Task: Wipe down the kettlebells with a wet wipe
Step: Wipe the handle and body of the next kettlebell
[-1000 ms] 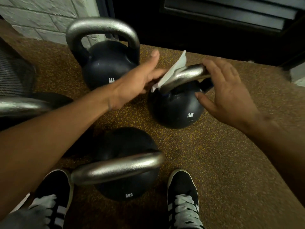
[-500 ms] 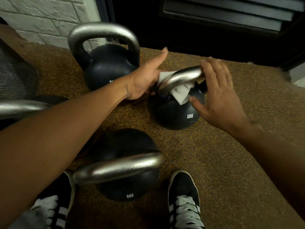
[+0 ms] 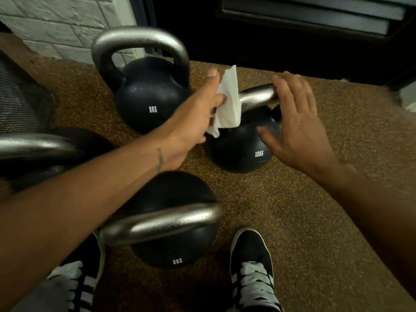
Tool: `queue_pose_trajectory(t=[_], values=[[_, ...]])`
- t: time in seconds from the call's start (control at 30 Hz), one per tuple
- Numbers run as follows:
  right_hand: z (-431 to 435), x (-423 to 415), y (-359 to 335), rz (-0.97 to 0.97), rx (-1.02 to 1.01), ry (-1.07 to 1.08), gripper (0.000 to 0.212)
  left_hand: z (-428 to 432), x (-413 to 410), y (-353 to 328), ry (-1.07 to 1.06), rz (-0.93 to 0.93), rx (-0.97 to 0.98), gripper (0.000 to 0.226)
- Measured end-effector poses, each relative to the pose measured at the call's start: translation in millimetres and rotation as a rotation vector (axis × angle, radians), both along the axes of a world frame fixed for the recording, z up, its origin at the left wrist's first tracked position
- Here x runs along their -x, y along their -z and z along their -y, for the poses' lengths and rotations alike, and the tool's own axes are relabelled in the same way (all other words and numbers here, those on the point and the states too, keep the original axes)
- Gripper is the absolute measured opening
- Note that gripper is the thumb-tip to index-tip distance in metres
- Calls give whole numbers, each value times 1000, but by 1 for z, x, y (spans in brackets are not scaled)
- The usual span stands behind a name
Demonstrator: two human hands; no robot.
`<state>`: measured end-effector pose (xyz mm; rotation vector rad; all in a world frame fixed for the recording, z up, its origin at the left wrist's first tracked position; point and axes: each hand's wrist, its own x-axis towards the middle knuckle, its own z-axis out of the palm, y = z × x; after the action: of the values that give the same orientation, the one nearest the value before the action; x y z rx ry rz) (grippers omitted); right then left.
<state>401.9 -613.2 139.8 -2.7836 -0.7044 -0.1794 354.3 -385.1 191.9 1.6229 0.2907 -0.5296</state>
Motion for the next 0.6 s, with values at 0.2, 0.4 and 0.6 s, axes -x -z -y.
queue_pose_trajectory(t=[0.2,0.4,0.6], values=[[1,0,-1,-8,-4,-4,89,38,1,-22,-590,-335,646,67],[3,-1,0,-2,-2,-17,88,51,-11,-26,-882,-443,986,75],[3,-1,-1,17,-36,-47,80,67,-1,-21,-1035,-483,1195,67]])
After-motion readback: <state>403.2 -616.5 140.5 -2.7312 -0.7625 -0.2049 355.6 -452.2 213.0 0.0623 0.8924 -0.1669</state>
